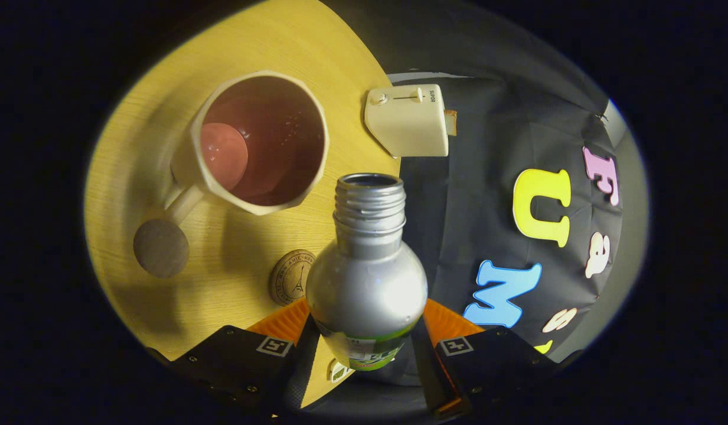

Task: Take the bottle from table, then pour the juice into the cup, finally place the bottle on the coaster

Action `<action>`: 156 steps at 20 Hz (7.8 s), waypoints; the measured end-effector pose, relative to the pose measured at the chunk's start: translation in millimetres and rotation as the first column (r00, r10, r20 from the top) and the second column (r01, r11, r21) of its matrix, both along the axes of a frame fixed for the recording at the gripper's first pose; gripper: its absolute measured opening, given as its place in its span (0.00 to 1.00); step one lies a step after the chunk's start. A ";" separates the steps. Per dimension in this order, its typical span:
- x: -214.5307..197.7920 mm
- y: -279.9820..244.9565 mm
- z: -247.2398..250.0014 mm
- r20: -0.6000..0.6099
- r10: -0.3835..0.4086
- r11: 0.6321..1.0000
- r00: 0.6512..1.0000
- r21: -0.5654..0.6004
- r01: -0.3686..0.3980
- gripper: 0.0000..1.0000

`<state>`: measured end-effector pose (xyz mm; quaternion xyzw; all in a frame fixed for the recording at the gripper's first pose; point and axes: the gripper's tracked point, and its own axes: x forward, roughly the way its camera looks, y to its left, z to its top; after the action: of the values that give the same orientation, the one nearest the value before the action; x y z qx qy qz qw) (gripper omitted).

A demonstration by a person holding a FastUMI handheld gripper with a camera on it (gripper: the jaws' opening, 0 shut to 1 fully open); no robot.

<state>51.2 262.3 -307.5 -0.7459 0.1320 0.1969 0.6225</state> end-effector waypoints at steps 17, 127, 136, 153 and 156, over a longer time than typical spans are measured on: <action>5.0 13.8 16.5 0.046 0.111 0.976 0.993 -0.193 -0.100 0.75; 2.4 41.9 39.7 0.009 0.295 0.793 0.955 -0.559 -0.240 0.75; 0.3 43.2 35.4 -0.005 0.302 0.825 0.953 -0.499 -0.264 0.75; 4.9 31.2 27.3 0.010 0.249 0.965 0.968 -0.090 -0.247 0.75; 6.8 23.2 26.1 -0.001 0.210 0.978 0.978 0.019 -0.210 0.75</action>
<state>58.0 285.4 -281.5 -0.7496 0.0515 0.2639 0.6048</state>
